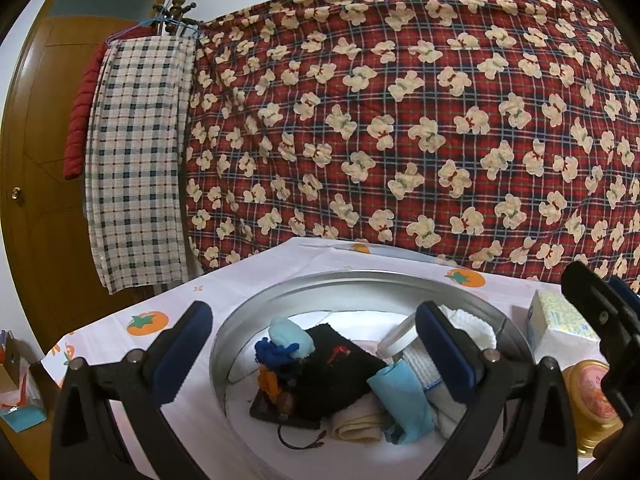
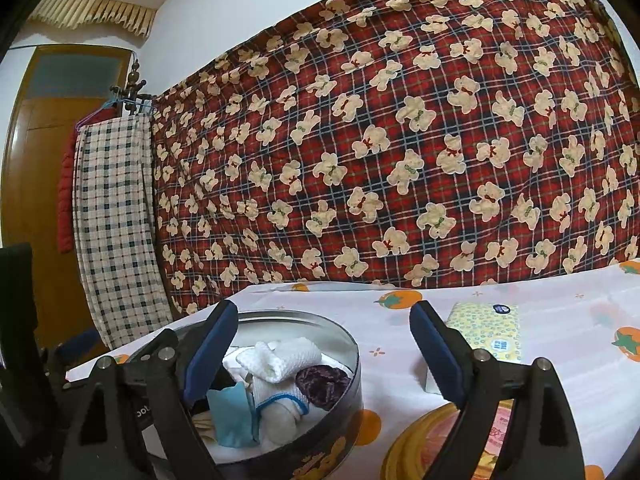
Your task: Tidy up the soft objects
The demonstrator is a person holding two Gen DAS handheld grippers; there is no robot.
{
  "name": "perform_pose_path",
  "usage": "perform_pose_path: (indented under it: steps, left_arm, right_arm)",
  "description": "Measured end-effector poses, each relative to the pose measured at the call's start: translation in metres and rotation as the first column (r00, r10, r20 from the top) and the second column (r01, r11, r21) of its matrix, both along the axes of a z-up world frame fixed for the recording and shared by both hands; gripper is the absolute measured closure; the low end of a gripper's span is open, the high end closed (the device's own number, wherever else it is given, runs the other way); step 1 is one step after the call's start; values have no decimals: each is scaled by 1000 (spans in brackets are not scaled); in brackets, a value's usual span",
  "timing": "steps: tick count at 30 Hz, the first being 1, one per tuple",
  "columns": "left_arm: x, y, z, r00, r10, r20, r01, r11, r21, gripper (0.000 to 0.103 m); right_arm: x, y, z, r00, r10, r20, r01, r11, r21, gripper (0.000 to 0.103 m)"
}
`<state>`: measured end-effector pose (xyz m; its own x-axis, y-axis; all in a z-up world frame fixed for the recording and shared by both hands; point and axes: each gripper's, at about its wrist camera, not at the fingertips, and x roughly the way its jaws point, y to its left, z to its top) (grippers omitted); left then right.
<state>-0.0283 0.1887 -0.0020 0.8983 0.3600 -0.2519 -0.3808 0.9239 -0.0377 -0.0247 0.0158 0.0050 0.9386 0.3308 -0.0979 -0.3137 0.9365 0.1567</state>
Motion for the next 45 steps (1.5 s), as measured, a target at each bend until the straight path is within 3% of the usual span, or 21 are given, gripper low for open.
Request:
perform_pose_path:
  steps: [45]
  left_arm:
    - [2,-6,-5,1000,3,-10,-3,1000,1,0]
  right_arm:
    - [-4,-3,5,1000,-12,21,12,1000,1,9]
